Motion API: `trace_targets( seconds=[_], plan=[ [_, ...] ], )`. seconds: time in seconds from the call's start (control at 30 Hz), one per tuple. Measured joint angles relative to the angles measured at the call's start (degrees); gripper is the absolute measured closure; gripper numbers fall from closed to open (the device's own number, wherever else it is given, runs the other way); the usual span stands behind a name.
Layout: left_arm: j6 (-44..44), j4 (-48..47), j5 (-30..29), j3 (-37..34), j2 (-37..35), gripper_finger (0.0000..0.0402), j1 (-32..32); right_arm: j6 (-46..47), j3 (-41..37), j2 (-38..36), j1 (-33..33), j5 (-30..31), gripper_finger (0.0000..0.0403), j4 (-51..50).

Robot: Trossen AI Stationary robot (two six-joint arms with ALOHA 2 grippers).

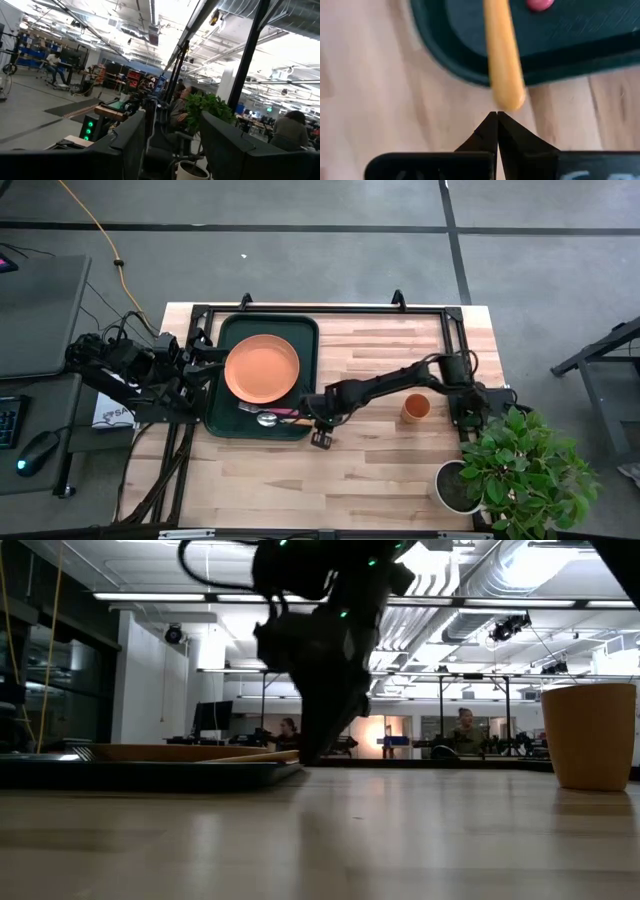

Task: Pick and place plate/cup/fork/spoon on tray
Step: Put the yellow spoon on the black serving tray to the right side of the pink fork

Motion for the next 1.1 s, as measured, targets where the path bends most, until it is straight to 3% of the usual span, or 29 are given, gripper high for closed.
trace_targets(
  seconds=[0.23, 0.47, 1.1],
  plan=[
    [0.02, 0.00, 0.00, 0.00, 0.00, 0.0229, 0.02, -3.93, 10.51, 5.61, 0.20, 0.77, 0.0403, -6.79],
    [0.00, 0.04, 0.02, 0.00, 0.00, 0.0229, 0.02, -4.57, 17.90, 8.99, 0.15, 0.94, 0.0403, -6.76],
    [-0.17, 0.15, 0.07, 0.00, 0.00, 0.0229, 0.02, -6.44, 18.15, 12.99, 0.12, 1.14, 0.0403, -4.69]
  ],
)
